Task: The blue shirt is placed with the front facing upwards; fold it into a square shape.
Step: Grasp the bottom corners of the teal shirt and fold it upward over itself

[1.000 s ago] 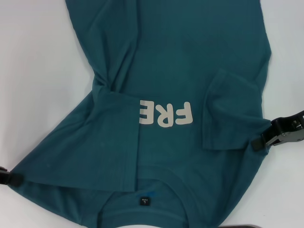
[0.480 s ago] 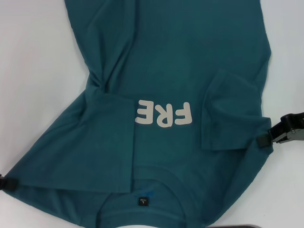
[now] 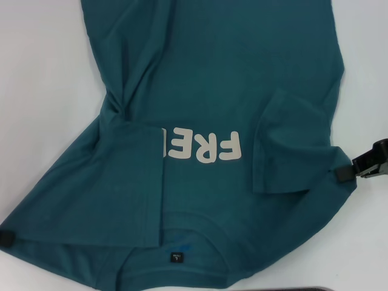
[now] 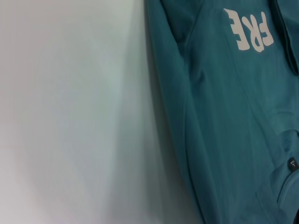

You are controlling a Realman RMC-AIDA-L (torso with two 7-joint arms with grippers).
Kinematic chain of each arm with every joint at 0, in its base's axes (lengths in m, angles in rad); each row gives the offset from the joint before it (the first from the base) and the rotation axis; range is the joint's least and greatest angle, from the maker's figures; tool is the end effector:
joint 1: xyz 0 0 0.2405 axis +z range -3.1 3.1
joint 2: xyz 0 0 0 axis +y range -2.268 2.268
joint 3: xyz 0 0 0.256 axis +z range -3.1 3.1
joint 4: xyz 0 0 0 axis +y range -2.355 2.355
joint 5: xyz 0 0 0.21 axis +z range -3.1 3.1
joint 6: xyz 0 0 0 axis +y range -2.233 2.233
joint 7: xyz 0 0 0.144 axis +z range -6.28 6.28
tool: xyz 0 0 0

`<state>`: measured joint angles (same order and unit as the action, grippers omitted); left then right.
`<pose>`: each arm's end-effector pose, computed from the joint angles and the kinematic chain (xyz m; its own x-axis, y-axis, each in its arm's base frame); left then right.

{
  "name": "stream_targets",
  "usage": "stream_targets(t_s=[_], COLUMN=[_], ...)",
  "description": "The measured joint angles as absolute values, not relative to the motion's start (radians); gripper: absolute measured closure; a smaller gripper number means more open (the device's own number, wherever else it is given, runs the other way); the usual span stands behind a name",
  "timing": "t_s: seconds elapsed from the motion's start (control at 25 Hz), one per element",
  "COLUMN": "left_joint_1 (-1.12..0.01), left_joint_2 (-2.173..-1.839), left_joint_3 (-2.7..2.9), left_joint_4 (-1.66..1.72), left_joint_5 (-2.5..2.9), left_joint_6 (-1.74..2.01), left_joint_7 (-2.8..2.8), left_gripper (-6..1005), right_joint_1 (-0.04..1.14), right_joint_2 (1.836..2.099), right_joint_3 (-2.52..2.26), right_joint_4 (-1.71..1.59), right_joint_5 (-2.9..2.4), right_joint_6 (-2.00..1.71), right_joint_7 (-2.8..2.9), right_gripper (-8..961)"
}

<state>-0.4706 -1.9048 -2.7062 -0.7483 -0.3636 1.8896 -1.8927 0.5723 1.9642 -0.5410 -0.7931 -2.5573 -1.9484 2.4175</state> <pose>-0.3659 0.2444 0.0849 0.4191 0.9062 -0.0562 0.9051 -0.4219 -0.0521 0.2994 0.2887 0.0610 0.1412 -0.9898 0.0179 -0.9856 -0.1388 0.0963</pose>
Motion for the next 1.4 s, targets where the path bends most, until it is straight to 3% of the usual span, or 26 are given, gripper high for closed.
stream_targets(t_s=[0.32, 0.72, 1.4], left_joint_1=[-0.451, -0.442, -0.422], left_joint_2=[-1.902, -1.891, -1.891], left_joint_3=[-2.763, -2.807, -2.82], left_joint_4=[-0.75, -0.742, -0.72], left_joint_5=[-0.364, -0.363, -0.402], left_joint_6=[1.891, 1.882, 1.914], left_joint_7=[-1.871, -1.858, -1.811], left_gripper=[957, 956, 956], right_joint_1=[0.561, 0.536, 0.527], right_joint_2=[1.951, 1.908, 1.929], right_joint_3=[-0.541, -0.608, -0.726], right_joint_4=[-0.793, -0.778, -0.738], right_joint_5=[-2.54, -2.545, -2.52], right_joint_6=[-1.982, -1.986, -1.987], right_joint_7=[2.385, 2.348, 2.296], right_gripper=[940, 941, 940])
